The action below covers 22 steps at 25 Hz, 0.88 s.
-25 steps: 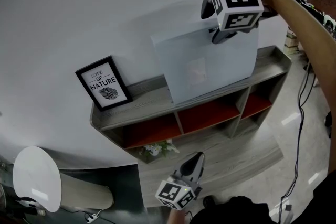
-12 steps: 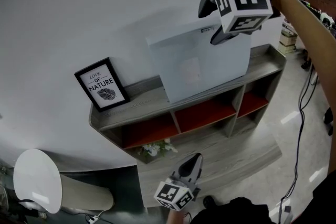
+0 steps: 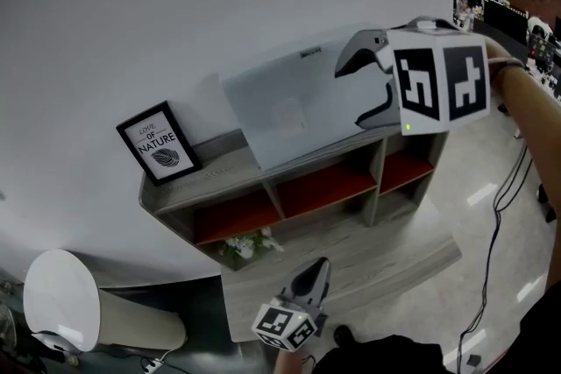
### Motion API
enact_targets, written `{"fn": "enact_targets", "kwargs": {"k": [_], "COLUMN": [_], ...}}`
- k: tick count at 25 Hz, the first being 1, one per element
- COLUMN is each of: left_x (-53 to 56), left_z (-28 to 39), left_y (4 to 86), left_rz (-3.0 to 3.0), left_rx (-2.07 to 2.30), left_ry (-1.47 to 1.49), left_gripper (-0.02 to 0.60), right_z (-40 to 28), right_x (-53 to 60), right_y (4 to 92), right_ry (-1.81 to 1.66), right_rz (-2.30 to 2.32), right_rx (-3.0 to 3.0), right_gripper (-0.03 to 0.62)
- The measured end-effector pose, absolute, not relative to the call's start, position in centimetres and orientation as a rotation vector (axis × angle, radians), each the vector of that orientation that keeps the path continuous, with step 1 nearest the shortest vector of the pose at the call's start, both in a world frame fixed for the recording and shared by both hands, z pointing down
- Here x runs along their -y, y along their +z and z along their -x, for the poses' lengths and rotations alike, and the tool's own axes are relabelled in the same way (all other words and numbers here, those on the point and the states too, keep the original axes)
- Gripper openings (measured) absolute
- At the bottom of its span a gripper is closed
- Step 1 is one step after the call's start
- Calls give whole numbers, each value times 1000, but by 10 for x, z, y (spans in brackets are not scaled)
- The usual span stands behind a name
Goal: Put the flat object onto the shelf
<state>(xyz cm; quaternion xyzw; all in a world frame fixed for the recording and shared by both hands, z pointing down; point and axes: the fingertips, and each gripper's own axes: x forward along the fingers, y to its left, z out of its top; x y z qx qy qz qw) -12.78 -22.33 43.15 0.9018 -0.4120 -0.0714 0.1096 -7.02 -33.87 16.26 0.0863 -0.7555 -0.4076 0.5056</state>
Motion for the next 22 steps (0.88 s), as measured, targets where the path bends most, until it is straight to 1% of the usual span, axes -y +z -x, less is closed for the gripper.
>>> {"fn": "enact_targets", "kwargs": {"k": [7,14,18,22], "left_x": [199,170,151,127], "left_z": [94,58,42,24], "left_y": [431,438,441,444], "left_rz": [-2649,-2635,-2626,-2621], "left_rx": [1225,1224,1249,1261], "left_ry": [-190,-182,-191,-181], "left_gripper": [12,12,14,12], "right_z": [17,-16,-30,-47], "right_x": [298,241,207,175], "right_y": [242,334,367,394], "right_ry": [-932,-838,-798,-805], "right_rz": [-221,-273,-341,-438], "right_rx": [1924,2082,2173,2186], "right_gripper": [284,278,265,219]}}
